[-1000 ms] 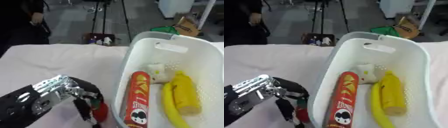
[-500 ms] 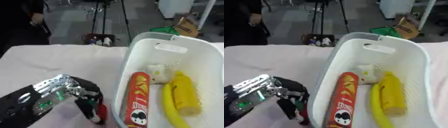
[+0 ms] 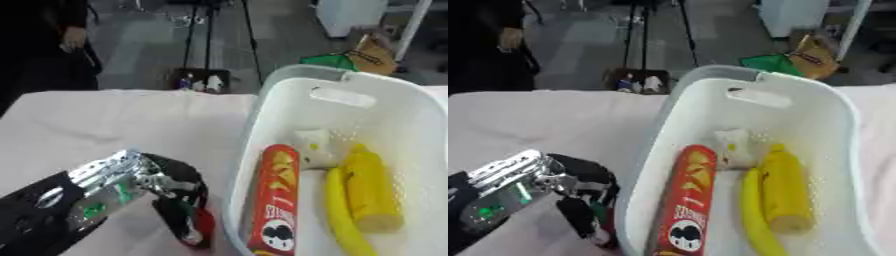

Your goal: Pick up objects on the table and place them in the box.

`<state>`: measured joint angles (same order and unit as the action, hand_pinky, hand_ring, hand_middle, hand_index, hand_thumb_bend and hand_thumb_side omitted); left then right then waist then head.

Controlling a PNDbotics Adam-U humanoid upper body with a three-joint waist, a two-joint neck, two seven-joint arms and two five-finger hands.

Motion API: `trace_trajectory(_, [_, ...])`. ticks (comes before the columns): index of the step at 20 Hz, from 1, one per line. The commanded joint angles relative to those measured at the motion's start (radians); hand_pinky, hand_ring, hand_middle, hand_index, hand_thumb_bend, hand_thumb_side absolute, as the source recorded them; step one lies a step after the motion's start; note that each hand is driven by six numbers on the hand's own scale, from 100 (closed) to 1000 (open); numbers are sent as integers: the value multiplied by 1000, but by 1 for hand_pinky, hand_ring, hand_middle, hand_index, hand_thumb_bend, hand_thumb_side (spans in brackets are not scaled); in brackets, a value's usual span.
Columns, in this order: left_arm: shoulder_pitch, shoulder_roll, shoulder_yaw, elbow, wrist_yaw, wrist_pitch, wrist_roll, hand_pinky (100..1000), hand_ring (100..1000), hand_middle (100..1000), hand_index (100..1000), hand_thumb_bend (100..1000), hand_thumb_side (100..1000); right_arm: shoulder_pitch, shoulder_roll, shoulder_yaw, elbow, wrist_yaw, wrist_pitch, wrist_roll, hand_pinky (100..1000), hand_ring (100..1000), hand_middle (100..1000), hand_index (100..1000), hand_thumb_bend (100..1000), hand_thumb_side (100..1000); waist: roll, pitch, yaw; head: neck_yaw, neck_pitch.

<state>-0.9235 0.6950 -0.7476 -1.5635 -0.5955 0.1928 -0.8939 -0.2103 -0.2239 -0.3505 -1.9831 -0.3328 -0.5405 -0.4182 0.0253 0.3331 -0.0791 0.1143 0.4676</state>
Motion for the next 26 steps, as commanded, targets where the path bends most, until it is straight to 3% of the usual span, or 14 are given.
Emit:
trace_trajectory(1, [-15,10,2,-3,-5,-4,-12,511,619,638,807,673,611,-3,-17,-1,-17,-6,-3,3,340,393,401,521,100,799,-1,-16,-1,3,-10])
trace_trajectory(6, [-10,7,-20,37,-6,-32,-13,540,664,695,848,738,573,-4,-17,0,-17,-7,-3,5,340,393,401,521,100,800,-1,-16,-1,4,-12])
trace_trajectory(10, [-10,2,-21,58,-18,-47,-13,531,656,679,831,699,581,-5,-17,0,-17,-8,-4,5,340,393,401,521,100,801,0,-15,-2,4,-15])
trace_trajectory(17, [-12,-1,-9,49,-41,-36,-13,435,574,594,747,555,596,-4,-15,1,-17,-8,-6,7,341,393,401,522,100,801,-1,-15,-2,5,-19])
trace_trajectory(26, [-17,2,1,12,-81,-19,-13,398,541,573,718,516,582,-3,-14,1,-17,-11,-6,10,340,393,401,522,100,801,-2,-15,0,4,-21])
